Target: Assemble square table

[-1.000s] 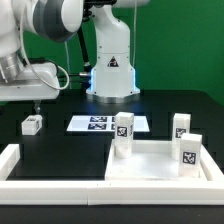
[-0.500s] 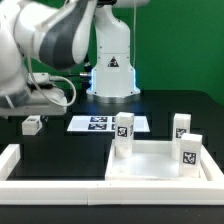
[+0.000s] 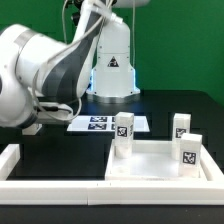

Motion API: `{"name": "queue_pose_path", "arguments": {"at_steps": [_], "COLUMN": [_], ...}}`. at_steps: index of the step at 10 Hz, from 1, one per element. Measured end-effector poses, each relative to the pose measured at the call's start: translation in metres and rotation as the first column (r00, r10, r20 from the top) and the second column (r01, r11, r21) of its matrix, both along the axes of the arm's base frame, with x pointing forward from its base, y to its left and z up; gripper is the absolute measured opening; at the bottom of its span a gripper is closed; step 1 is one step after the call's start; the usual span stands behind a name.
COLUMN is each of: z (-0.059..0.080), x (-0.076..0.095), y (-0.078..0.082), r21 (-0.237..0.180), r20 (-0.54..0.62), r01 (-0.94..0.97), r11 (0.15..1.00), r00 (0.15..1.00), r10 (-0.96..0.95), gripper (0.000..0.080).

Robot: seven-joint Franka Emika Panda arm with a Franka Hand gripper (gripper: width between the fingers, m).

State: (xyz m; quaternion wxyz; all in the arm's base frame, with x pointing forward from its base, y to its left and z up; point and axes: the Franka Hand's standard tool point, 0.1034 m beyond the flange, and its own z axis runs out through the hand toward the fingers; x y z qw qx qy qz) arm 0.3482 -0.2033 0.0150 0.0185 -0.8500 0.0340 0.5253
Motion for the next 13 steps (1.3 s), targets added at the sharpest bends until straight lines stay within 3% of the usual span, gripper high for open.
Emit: {"name": "queue_pose_path", "arguments": {"at_steps": [2,3,6,8,13], "z": [0.0,-0.004,-0.005,-0.005,-0.005], "x": [-0.017,-0.018,-0.017,-0.018,-0.018], "y": [-0.012,-0.019,-0.018,-0.019,-0.02], "r21": [0.017,0.01,0.01,0.01,0.01], "r20": [-0.114,-0.135,-0.127,-0.127,-0.127], "r01": [0.006,0.015,0.011,0.012,0.015], "r11": [1.0,1.0,1.0,1.0,1.0], "r00": [0.993,0.991,0.992,0.992,0.992], "r10": [-0.004,-0.013,-0.009,-0.011,-0.014], "gripper": [0.0649,0.0649,0.0634,0.0281,0.0284]}}
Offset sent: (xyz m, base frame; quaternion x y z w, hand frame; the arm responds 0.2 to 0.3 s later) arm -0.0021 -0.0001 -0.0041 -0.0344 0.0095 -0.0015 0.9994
